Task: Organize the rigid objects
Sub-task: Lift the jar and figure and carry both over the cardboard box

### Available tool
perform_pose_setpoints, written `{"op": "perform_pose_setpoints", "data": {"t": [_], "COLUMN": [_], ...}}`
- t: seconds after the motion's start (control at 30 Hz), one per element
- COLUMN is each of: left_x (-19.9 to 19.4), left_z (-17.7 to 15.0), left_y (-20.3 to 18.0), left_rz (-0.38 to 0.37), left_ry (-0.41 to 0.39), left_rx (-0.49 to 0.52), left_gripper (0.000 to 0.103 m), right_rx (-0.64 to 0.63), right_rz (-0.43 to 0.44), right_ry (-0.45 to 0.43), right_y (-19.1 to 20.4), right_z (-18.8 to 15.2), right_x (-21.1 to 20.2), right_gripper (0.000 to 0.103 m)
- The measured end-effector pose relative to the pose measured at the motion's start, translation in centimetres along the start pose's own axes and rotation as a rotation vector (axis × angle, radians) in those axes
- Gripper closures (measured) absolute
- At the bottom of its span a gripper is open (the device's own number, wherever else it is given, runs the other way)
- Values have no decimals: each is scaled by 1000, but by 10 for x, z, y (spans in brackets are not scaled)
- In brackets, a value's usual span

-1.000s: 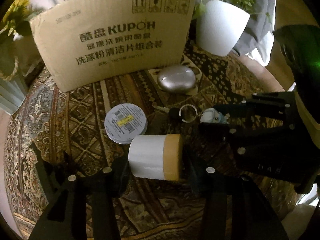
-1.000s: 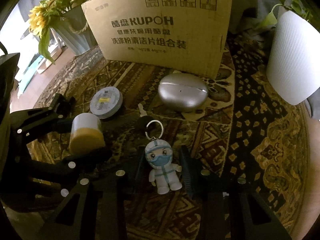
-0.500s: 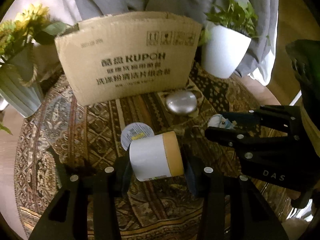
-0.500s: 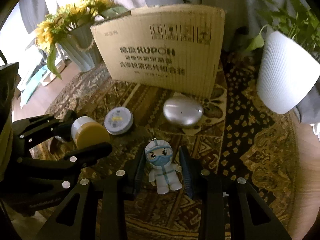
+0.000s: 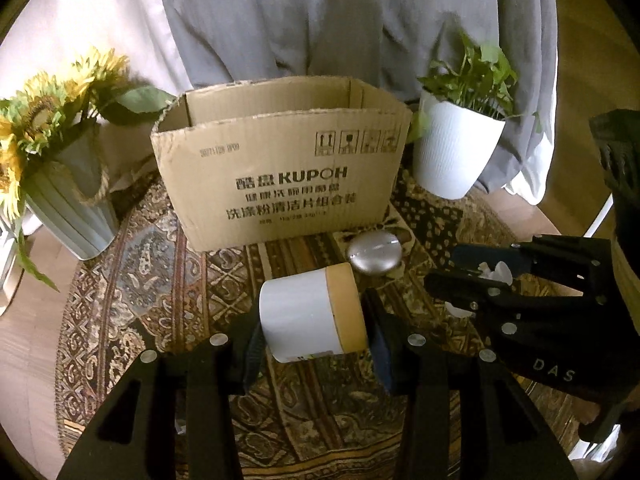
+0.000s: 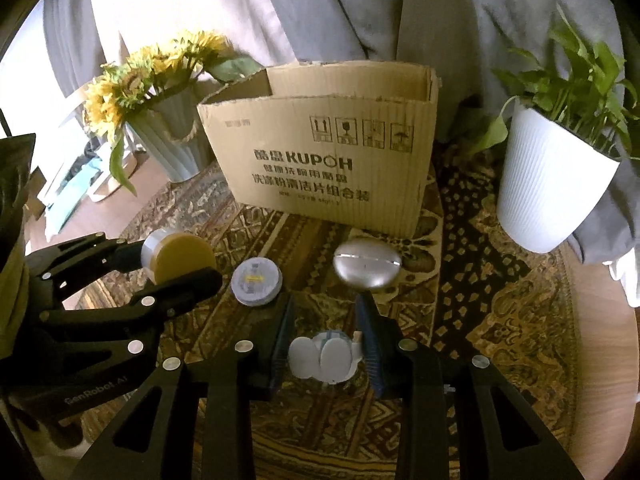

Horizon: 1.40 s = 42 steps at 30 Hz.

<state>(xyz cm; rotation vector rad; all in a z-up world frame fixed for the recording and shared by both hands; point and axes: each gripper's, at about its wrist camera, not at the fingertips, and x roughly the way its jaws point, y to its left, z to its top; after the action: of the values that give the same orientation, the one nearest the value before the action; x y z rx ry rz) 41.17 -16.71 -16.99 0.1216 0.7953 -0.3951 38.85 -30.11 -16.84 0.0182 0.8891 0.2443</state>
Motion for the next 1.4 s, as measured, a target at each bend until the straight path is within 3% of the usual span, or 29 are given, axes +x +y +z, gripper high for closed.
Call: {"op": "perform_pose_setpoints", "data": {"t": [0.87,1.4], "left_x": [-28,-44], "left_z": [67,125], "left_y": [11,29], "left_rz": [34,54], "left_ry": [-164,-269], "left_rx": [-14,-10], "left_gripper": [59,59], "right_rx": [-18,-62], "right_rz": [-48,-57], "right_ry": [-229,-396], "right_y": [2,6], "right_z": [60,117], "right_x": [-46,-68], "right_gripper": [70,70]}}
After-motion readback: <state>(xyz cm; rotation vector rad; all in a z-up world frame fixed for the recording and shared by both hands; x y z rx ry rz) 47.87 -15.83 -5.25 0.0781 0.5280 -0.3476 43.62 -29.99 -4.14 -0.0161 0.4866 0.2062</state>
